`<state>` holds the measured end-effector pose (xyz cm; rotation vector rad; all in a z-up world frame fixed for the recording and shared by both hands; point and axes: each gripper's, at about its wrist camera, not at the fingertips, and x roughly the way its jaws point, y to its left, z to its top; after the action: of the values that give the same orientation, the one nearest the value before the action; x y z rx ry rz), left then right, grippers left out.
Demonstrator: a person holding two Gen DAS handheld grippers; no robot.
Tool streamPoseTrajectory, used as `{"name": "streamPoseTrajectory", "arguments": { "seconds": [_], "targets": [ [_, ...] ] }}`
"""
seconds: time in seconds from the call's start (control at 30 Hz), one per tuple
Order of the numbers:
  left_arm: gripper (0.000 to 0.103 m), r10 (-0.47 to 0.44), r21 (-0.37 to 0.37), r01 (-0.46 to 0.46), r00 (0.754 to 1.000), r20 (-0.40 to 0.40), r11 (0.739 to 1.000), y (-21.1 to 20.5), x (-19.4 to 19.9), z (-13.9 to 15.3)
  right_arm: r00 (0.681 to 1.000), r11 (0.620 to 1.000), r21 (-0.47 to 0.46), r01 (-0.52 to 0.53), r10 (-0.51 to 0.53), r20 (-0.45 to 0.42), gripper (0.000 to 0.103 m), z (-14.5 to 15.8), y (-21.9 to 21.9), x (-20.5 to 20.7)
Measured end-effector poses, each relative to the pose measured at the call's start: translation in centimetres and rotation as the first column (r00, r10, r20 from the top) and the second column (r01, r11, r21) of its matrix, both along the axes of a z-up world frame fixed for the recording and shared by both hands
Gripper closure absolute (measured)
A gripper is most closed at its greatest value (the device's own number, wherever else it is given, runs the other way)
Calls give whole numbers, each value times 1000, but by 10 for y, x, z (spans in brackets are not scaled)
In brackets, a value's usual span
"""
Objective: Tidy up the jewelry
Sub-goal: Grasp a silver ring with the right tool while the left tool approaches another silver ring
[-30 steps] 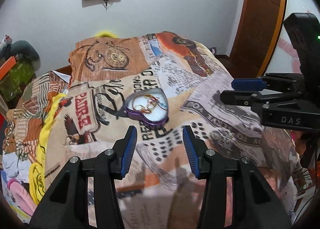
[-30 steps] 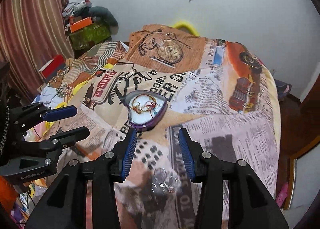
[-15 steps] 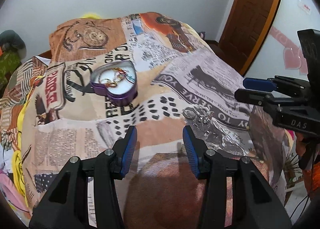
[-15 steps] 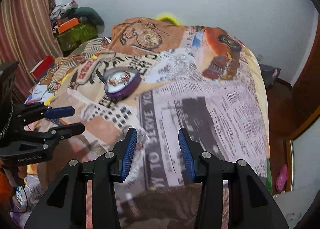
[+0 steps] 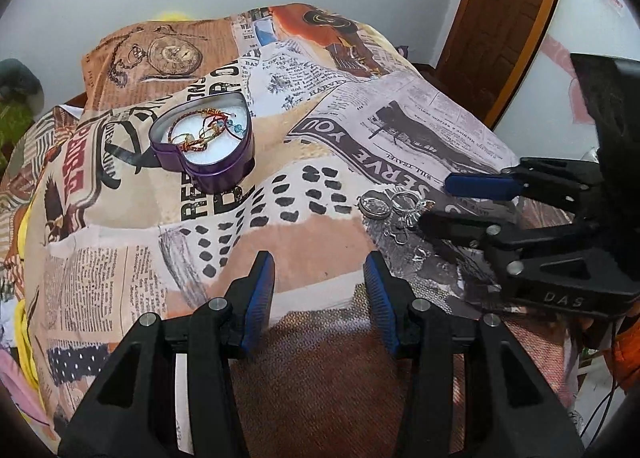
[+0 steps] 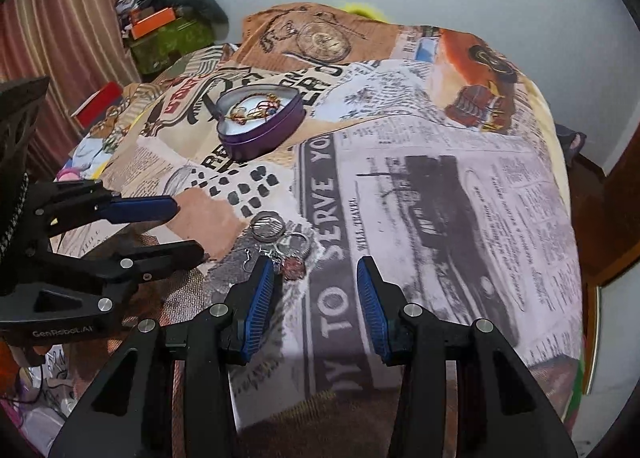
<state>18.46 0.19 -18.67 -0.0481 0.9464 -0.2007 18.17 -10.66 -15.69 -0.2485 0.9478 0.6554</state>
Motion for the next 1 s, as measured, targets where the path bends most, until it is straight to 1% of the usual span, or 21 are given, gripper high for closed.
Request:
{"name": "streamPoseTrajectory", "arguments": {
  "seconds": [0.1,0.13,0.17,0.23,0.3,0.33,0.53,0.63,0.77,0.83,0.87,0.93,0.97,1.0],
  "targets": [
    [56,-5,9,5,1000,5,1000,-1,3,-1,1000,1000,20,-6,6,-11,63,-4,1,4],
    [56,-6,10,6,1000,7,1000,-1,4,-2,1000,1000,27,-7,7,-9,66,-4,1,5],
    [55,-6,9,6,1000,8,1000,-1,4,-2,1000,999,32,-7,7,-9,73,-4,0,5],
    [55,-10,8,10,1000,8,1000,-2,7,-2,1000,999,49,-12,13,-18,81,-4,-1,6],
    [55,-17,5,17,1000,6,1000,-3,9,-1,1000,998,63,-13,14,-20,86,-4,-3,6],
    [55,-20,2,20,1000,5,1000,-4,11,0,1000,998,69,-14,16,-23,92,-5,-3,7],
    [55,-54,-24,54,999,4,998,-10,20,2,999,996,90,23,-21,-23,92,-4,-10,9],
    [55,-70,-8,70,998,3,998,-14,27,-1,999,995,93,37,-35,-27,92,-4,-14,11],
    [55,-95,19,95,995,5,995,-21,35,-3,999,997,71,39,-38,-5,92,-4,-15,9],
    [56,-119,44,119,993,1,992,-27,38,-4,999,997,68,35,-35,-3,92,-3,-16,9],
    [57,-126,52,126,992,2,991,-30,39,-4,999,997,66,35,-35,-2,92,-3,-16,9],
    [68,-149,52,149,989,3,988,-34,41,-3,999,997,65,34,-34,-3,92,-4,-16,11],
    [72,-158,48,158,987,4,986,-34,42,-4,999,997,64,35,-35,-3,92,-3,-16,11],
    [80,-166,41,166,986,5,985,-35,43,-4,999,997,62,35,-35,-3,92,-3,-15,11]
  ]
}}
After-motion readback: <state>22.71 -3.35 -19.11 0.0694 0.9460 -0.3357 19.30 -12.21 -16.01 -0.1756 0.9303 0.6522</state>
